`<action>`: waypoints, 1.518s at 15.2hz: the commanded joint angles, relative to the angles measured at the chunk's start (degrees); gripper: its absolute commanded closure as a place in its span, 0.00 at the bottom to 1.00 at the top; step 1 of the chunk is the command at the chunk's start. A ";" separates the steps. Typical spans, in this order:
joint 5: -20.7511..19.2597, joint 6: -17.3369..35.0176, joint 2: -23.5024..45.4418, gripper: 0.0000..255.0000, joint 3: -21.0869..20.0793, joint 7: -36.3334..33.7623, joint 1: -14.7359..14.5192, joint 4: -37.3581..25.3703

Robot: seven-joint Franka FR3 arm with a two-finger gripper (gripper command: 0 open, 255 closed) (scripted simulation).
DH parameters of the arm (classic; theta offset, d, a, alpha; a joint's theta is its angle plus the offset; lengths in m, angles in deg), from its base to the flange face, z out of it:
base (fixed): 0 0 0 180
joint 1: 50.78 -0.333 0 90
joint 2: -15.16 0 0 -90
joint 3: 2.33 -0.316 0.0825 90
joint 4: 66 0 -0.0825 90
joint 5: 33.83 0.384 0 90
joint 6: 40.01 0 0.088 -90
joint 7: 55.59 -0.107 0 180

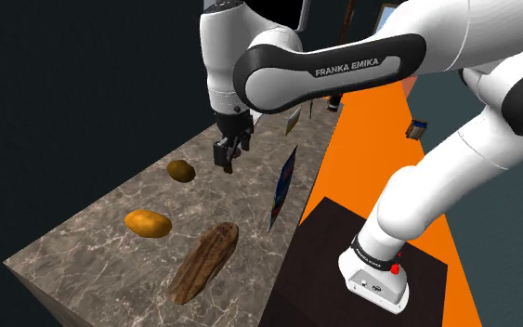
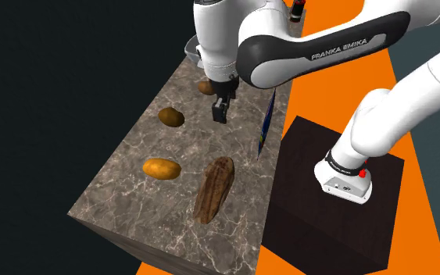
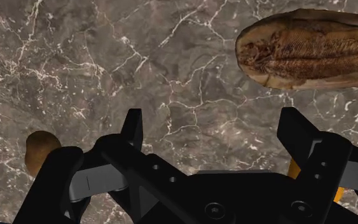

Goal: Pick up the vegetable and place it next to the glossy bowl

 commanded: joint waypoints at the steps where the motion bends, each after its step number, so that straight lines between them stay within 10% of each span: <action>1: -3.36 0.27 4.80 0.00 -3.15 -3.94 0.19 -2.96; 9: -22.57 -5.00 29.31 0.00 -11.17 -21.37 -5.05 -19.03; 21: -43.69 -22.20 65.50 0.00 -3.15 -27.87 -29.98 -56.88; 23: -43.62 -20.62 64.95 0.00 -3.13 -28.37 -28.98 -54.56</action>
